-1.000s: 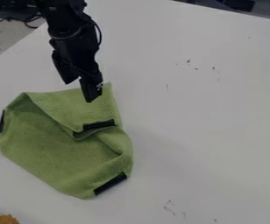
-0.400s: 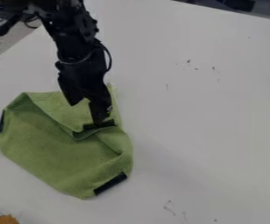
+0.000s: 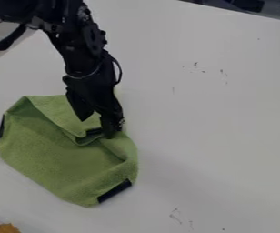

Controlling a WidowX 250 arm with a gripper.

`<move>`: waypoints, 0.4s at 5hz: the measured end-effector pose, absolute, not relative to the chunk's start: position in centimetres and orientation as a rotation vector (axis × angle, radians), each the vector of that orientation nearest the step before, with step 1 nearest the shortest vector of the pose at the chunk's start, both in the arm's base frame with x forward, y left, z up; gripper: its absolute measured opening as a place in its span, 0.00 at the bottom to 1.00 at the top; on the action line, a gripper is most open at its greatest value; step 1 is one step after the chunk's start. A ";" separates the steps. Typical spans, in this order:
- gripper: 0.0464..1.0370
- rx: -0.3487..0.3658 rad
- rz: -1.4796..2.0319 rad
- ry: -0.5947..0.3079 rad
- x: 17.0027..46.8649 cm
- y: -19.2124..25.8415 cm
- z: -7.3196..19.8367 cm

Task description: Fold the green cloth

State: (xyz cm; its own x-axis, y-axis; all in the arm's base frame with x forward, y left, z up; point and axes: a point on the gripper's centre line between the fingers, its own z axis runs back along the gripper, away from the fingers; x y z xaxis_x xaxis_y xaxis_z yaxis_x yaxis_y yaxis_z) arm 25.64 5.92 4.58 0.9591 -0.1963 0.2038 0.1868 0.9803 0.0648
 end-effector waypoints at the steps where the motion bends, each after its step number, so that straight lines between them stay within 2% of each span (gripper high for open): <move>1: 0.95 0.027 -0.232 -0.198 26.6 6.5 3.8; 2: 0.93 0.020 -0.254 -0.188 27.5 7.0 3.4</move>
State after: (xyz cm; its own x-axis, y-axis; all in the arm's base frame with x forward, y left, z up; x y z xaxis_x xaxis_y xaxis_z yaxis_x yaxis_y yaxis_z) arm 27.47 6.96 3.40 0.9506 -0.2512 0.1822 0.2475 0.9679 0.0429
